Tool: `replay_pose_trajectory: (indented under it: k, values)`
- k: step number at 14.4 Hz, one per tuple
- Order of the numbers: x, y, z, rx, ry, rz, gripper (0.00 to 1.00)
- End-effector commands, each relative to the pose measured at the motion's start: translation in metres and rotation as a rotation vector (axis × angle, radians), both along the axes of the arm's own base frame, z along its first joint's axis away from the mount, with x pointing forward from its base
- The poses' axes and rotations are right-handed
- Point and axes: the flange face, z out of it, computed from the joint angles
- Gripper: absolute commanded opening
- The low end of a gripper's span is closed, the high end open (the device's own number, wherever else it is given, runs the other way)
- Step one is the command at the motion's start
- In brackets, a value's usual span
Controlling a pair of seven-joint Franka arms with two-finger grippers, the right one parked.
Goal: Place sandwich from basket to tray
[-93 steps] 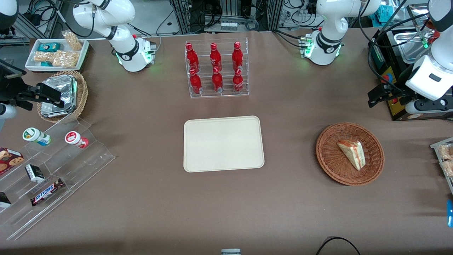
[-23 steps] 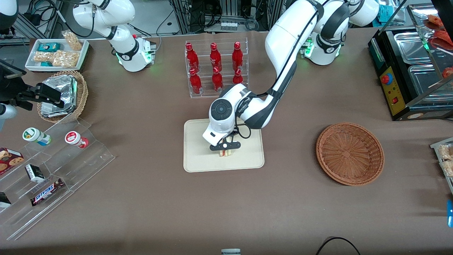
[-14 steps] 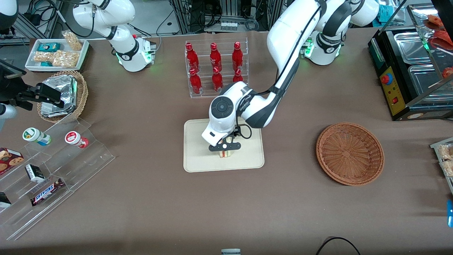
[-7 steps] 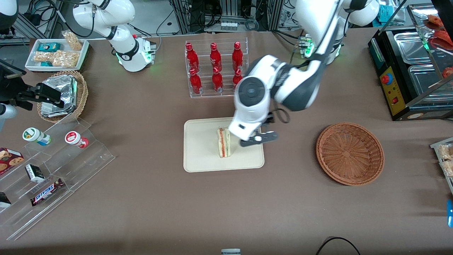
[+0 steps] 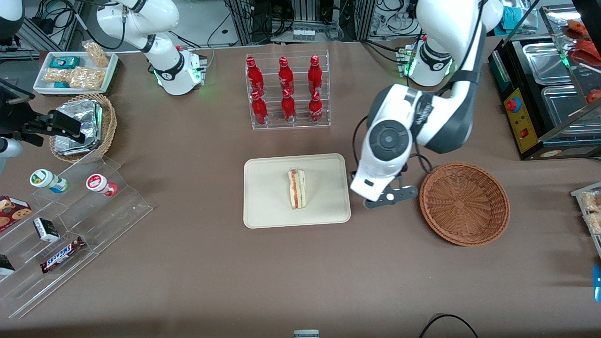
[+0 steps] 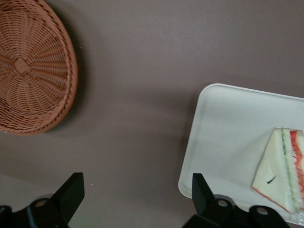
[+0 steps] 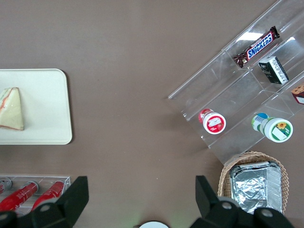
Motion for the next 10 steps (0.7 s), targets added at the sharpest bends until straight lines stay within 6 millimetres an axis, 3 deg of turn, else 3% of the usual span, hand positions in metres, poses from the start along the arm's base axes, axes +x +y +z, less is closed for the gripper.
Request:
replay_pose_trajectory:
  k: [1,3,4,10]
  values:
    - [-0.013,0.035,0.029,-0.037,-0.006,0.003,1.0]
    - [-0.011,0.088,0.054,-0.093,0.003,-0.003,1.0]
    - [-0.016,0.088,0.065,-0.127,0.014,-0.063,1.0]
    - [-0.031,0.153,0.124,-0.112,0.034,-0.249,1.0]
